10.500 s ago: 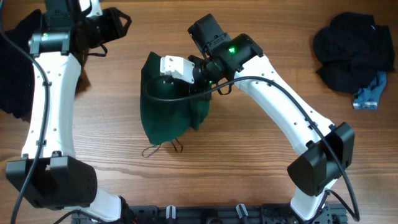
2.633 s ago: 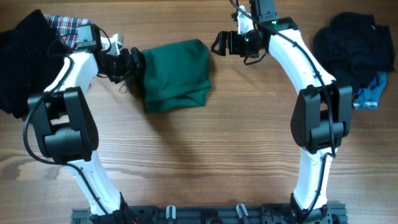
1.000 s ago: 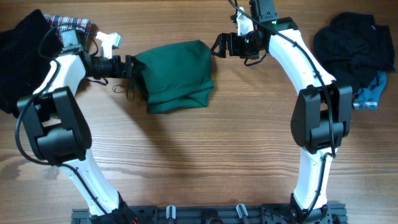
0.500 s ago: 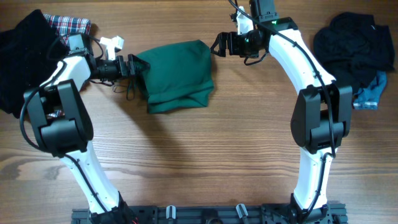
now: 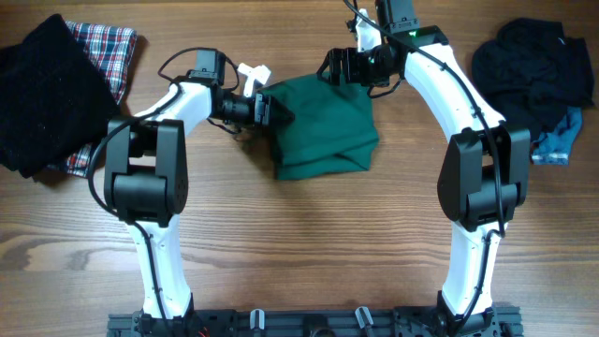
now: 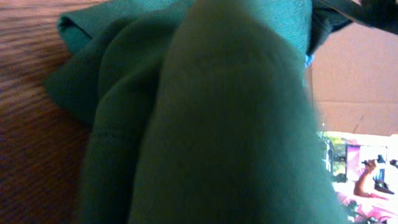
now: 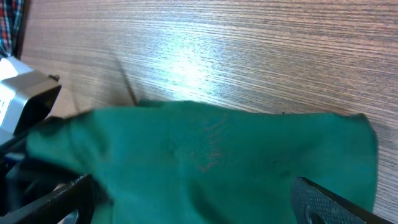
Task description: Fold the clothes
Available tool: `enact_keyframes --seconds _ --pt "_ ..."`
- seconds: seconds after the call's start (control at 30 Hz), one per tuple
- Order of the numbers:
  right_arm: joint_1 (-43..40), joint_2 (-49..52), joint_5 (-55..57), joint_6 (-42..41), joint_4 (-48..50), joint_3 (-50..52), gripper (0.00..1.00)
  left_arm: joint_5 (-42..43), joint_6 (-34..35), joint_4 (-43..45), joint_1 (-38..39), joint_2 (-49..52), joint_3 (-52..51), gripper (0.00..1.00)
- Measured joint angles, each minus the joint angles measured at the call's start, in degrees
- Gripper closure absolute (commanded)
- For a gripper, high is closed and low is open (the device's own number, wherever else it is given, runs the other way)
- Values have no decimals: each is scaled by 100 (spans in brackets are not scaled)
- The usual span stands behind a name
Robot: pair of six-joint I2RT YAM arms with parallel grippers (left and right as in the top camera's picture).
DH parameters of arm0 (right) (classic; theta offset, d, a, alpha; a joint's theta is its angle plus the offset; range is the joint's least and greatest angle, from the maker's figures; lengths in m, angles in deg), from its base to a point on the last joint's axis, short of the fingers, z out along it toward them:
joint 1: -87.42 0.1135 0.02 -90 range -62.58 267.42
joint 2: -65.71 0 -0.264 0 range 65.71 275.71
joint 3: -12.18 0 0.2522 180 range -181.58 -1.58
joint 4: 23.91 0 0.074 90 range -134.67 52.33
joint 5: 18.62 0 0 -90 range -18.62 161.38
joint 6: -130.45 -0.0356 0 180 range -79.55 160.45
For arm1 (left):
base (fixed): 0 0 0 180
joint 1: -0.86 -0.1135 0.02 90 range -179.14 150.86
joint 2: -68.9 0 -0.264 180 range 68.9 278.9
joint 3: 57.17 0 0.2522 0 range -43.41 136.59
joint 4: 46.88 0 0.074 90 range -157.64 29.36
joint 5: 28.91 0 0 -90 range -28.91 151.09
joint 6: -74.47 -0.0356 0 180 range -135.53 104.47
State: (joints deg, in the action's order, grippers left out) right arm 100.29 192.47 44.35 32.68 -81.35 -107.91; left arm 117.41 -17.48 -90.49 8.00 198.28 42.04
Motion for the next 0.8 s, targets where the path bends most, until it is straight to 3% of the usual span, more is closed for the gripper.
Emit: enact_keyframes --seconds 0.23,0.53,0.8 --pt "-87 0 -120 42 63 0 1 -111 870 531 -262 7 -11 96" --pt "-778 -350 -809 57 -170 -9 1 212 2015 1687 -669 -57 -44 96" --pt "-750 -356 -896 59 -284 -11 1 -214 2553 1705 -1021 -1679 -63 96"
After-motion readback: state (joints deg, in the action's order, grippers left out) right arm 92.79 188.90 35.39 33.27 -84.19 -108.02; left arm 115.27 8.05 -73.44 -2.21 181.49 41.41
